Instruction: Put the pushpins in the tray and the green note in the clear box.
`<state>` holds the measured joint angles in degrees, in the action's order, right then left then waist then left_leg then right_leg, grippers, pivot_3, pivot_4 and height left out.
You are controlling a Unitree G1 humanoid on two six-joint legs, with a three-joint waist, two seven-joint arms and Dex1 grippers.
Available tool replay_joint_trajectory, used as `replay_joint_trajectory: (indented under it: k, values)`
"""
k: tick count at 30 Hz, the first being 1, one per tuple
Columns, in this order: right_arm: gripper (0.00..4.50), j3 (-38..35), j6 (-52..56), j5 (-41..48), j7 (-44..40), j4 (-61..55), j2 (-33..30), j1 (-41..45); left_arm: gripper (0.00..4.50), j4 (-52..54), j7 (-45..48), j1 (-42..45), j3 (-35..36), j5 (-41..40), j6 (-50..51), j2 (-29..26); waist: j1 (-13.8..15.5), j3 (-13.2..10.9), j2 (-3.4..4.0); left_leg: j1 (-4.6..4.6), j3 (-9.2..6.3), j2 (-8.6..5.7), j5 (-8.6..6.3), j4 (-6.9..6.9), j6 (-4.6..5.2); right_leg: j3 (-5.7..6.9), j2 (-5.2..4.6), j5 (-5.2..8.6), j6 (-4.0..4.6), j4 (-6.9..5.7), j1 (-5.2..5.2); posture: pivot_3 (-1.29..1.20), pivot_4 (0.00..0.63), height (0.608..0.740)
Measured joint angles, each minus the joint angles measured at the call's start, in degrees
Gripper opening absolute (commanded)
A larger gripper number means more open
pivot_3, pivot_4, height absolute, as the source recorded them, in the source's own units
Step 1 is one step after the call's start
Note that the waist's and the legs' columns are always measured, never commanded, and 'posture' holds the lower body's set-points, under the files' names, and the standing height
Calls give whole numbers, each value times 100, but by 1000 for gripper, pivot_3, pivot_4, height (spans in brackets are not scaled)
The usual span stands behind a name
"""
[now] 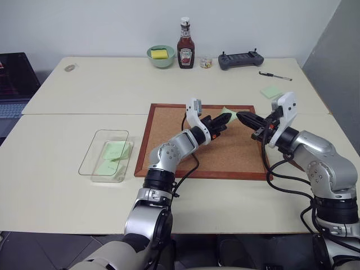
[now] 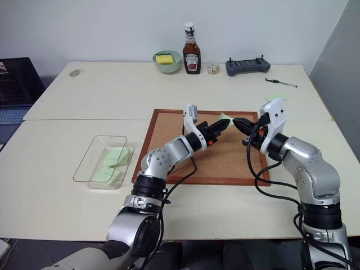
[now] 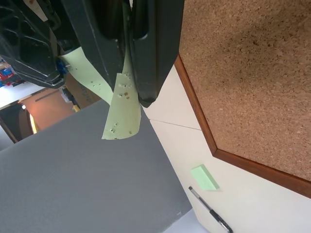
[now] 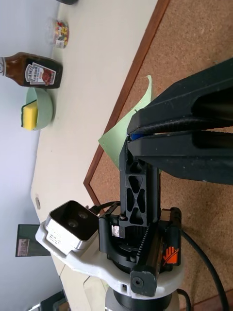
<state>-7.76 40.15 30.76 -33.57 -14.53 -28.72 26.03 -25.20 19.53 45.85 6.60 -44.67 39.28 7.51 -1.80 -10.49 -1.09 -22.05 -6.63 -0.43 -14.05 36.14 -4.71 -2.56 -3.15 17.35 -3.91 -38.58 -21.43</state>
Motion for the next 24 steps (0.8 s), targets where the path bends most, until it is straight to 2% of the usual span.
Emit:
replay_joint_trajectory:
  k: [12,18,24]
  values:
    - [0,-425,838,714,596,-61,123,205,40,-1,-1,-11,-6,5,-30,0,0,0,0,-4,1,0,-10,0,18,-1,0,0,0,0,-4,0,150,740]
    - [0,-134,551,308,470,-152,-306,113,40,-24,-3,-14,2,28,-87,0,0,0,1,-6,1,0,-11,0,19,0,1,0,0,1,-6,0,150,740]
    - [0,-1,393,206,373,-163,-203,-1,40,-32,-2,-16,-1,53,-96,0,-5,0,0,-6,2,0,-10,0,18,-1,1,0,0,0,-7,0,150,740]
